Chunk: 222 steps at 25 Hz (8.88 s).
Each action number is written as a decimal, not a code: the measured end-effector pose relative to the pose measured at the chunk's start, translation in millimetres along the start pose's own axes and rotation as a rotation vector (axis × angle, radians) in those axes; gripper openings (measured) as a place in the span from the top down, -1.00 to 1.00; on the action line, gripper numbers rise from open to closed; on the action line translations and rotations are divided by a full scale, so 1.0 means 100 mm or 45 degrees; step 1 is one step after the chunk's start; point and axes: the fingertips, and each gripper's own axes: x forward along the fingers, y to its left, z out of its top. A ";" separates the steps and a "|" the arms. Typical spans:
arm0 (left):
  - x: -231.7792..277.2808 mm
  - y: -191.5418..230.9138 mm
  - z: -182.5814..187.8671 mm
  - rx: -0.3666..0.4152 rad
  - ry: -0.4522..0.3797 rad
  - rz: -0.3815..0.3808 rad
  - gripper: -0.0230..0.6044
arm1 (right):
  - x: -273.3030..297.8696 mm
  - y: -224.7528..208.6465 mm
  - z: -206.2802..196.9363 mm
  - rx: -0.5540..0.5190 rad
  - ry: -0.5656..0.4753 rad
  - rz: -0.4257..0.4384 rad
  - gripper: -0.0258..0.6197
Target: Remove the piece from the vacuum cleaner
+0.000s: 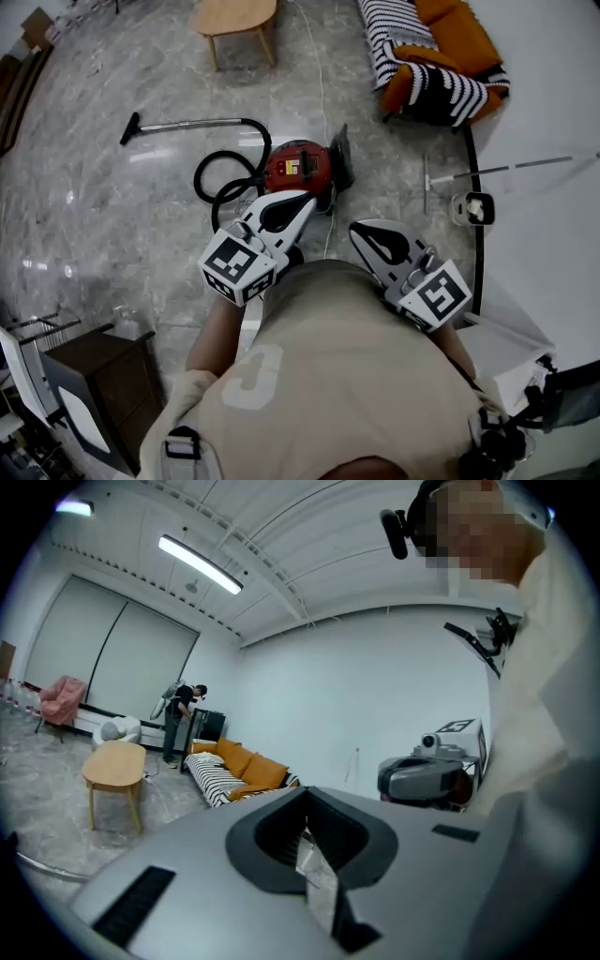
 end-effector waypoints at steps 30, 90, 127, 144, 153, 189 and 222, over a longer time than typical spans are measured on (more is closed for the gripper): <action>-0.60 0.56 0.34 0.098 -0.086 -0.089 0.92 | 1.16 0.42 0.06 -0.144 0.167 0.218 0.91; 1.74 1.68 -1.40 -0.033 0.653 0.304 0.91 | 1.14 -3.01 -2.22 0.672 0.549 0.109 0.91; 1.73 2.08 -3.69 -0.208 0.802 0.077 0.92 | 2.03 -4.17 -5.71 0.843 1.059 -0.504 0.08; 1.87 2.13 -3.89 -0.252 0.862 0.052 0.91 | 2.14 -4.35 -6.25 0.897 1.113 -0.514 0.08; 1.96 2.09 -3.98 -0.258 0.887 0.037 0.91 | 2.00 -4.40 -6.36 0.739 1.190 -0.484 0.35; 2.10 2.13 -4.08 -0.278 0.909 0.049 0.92 | 1.91 -4.32 -6.50 0.981 1.066 -0.621 0.77; 2.01 2.22 -4.14 -0.352 0.878 0.103 0.91 | 1.95 -4.25 -6.55 1.772 0.985 -0.396 0.74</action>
